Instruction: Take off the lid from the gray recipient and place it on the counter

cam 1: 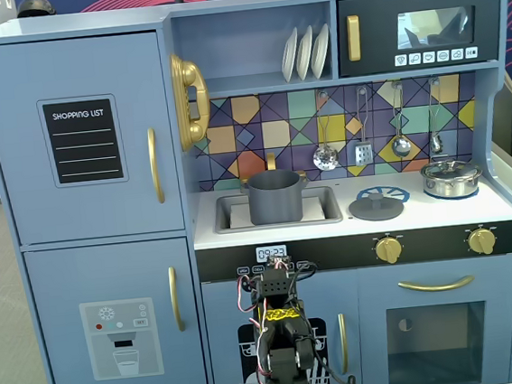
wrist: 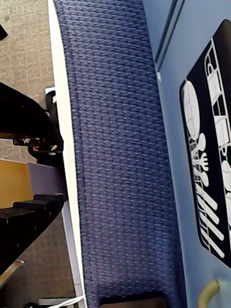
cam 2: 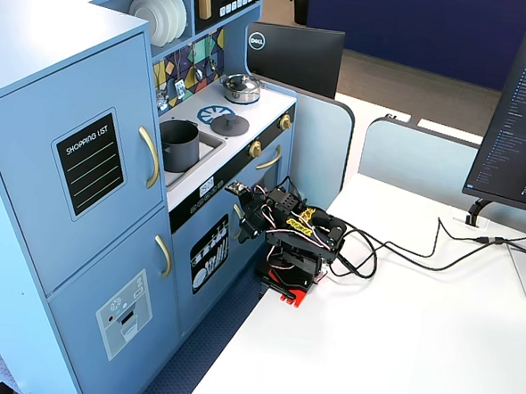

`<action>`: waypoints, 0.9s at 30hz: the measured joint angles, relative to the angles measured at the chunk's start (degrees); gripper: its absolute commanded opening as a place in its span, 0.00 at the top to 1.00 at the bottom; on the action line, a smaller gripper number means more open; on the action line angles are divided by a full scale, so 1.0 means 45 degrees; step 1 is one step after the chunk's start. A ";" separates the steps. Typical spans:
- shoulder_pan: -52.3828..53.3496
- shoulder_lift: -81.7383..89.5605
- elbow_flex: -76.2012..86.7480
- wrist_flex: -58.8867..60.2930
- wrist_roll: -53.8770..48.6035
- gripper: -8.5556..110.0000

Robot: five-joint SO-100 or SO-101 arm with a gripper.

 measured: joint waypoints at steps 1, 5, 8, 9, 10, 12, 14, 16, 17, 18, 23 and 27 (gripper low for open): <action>0.0020 0.0039 0.0020 0.0020 -0.0059 0.92; 0.0195 0.0098 0.0078 0.0254 -0.0664 0.92; 0.0234 0.0117 0.0098 0.0254 -0.0488 0.91; 0.0254 0.0117 0.0098 0.0254 -0.0488 0.91; 0.0254 0.0117 0.0098 0.0254 -0.0488 0.91; 0.0254 0.0117 0.0098 0.0254 -0.0488 0.91; 0.0254 0.0117 0.0098 0.0254 -0.0488 0.91; 0.0254 0.0117 0.0098 0.0254 -0.0488 0.91; 0.0254 0.0117 0.0098 0.0254 -0.0488 0.91; 0.0254 0.0117 0.0098 0.0254 -0.0488 0.91; 0.0254 0.0117 0.0098 0.0254 -0.0488 0.91; 0.0254 0.0117 0.0098 0.0254 -0.0488 0.91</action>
